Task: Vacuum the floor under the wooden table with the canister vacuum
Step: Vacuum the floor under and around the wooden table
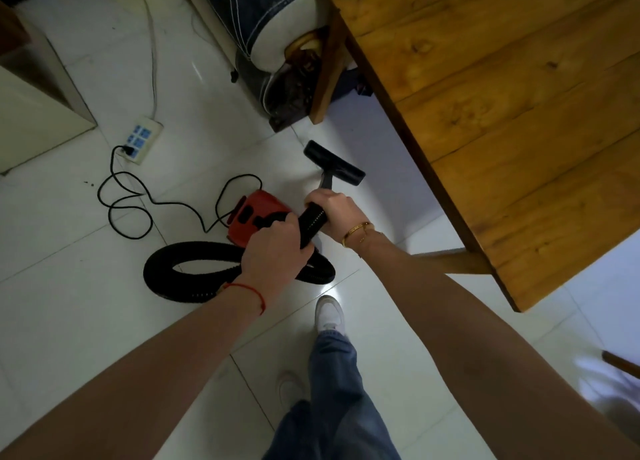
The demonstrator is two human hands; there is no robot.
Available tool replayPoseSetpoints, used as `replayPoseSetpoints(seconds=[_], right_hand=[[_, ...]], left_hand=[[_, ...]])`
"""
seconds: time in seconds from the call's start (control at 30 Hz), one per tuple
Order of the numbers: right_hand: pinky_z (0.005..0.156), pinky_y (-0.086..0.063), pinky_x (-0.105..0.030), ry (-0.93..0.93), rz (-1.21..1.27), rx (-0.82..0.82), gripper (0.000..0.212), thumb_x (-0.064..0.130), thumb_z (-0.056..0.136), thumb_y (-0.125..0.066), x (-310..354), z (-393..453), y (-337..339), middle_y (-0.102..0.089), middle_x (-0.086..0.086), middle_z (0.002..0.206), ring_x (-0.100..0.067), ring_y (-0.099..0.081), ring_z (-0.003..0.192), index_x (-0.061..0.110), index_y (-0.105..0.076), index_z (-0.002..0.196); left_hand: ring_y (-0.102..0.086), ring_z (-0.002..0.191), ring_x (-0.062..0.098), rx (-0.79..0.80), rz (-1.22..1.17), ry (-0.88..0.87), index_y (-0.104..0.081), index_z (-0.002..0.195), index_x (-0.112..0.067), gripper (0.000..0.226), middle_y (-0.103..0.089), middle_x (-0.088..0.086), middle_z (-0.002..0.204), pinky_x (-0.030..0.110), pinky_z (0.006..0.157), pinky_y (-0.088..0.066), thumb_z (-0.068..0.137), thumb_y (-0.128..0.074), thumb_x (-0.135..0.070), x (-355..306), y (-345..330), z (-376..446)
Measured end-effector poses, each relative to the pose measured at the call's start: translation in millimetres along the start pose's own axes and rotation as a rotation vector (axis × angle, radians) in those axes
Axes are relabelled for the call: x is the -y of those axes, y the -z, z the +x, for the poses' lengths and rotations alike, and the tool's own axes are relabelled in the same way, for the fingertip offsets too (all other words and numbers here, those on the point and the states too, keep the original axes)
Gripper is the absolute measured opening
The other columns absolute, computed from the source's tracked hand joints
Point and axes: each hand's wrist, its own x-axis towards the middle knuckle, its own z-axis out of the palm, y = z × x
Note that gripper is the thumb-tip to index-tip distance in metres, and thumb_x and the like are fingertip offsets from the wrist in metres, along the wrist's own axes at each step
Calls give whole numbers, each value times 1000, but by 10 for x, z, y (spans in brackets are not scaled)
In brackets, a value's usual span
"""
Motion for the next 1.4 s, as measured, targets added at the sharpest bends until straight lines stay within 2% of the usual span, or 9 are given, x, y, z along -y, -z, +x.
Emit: replayPoseSetpoints(seconds=[0.1, 0.37, 0.47, 0.6, 0.77, 0.97, 1.07, 1.2, 1.4], right_hand=[[80, -53, -37, 16, 5, 7, 31, 4, 76, -68, -159, 211, 176, -61, -10, 109, -31, -62, 90, 10, -61, 105], [88, -53, -35, -6, 17, 46, 30, 9, 79, -70, -481, 506, 543, -60, -12, 115, -31, -64, 97, 9, -59, 108], [90, -52, -35, -1, 7, 67, 29, 10, 82, -68, -499, 533, 648, -61, -14, 115, -31, -63, 99, 7, -59, 109], [90, -52, -35, -21, 22, 71, 28, 11, 82, -68, -475, 510, 692, -62, -13, 113, -30, -63, 98, 8, -59, 109], [87, -52, -33, -63, 25, 59, 28, 11, 81, -69, -318, 343, 621, -62, -11, 109, -28, -63, 95, 10, -59, 107], [75, -46, -29, -113, 25, 26, 25, 7, 79, -64, 28, -30, 334, -63, -6, 104, -28, -62, 88, 14, -60, 102], [76, -51, -35, -133, 61, 5, 23, 9, 78, -63, 235, -243, 129, -63, -5, 101, -29, -61, 86, 16, -60, 99], [78, -52, -38, -188, 96, -39, 25, 12, 77, -65, 454, -528, -110, -63, -7, 101, -30, -62, 86, 15, -60, 101], [78, -53, -39, -333, 162, -116, 24, 11, 80, -64, 678, -1010, -330, -66, -9, 99, -29, -64, 89, 11, -60, 104]], left_hand=[[-47, 55, 14, 17, 29, 23, -45, 100, -14, 32, -47, -3, 71, 23, 48, -33, 92, -52, -44, -90, 75, 304], [-52, 57, 13, 86, -48, 49, -46, 102, -15, 31, -51, -3, 76, 22, 50, -41, 91, -55, -43, -340, 209, 836], [-51, 55, 11, 96, -59, 53, -45, 100, -16, 30, -51, -4, 74, 19, 45, -36, 92, -55, -43, -378, 244, 886], [-53, 57, 12, 107, -65, 37, -43, 98, -17, 28, -52, -4, 74, 21, 51, -41, 91, -55, -42, -378, 295, 884], [-49, 52, 9, 104, -68, -1, -44, 95, -18, 27, -47, -7, 68, 20, 44, -33, 90, -56, -41, -278, 322, 731], [-53, 59, 16, 104, 23, -95, -49, 100, -14, 30, -56, -1, 75, 26, 53, -39, 90, -52, -43, -48, 300, 267], [-50, 58, 15, 105, 55, -147, -51, 101, -13, 31, -54, -2, 74, 26, 53, -38, 90, -53, -42, 119, 261, 5], [-47, 56, 15, 118, 105, -221, -50, 104, -12, 30, -48, -2, 71, 23, 45, -32, 91, -53, -40, 287, 201, -297], [-61, 68, 23, 162, 171, -367, -52, 109, -12, 30, -57, 3, 78, 29, 55, -38, 90, -52, -36, 330, 216, -606]])
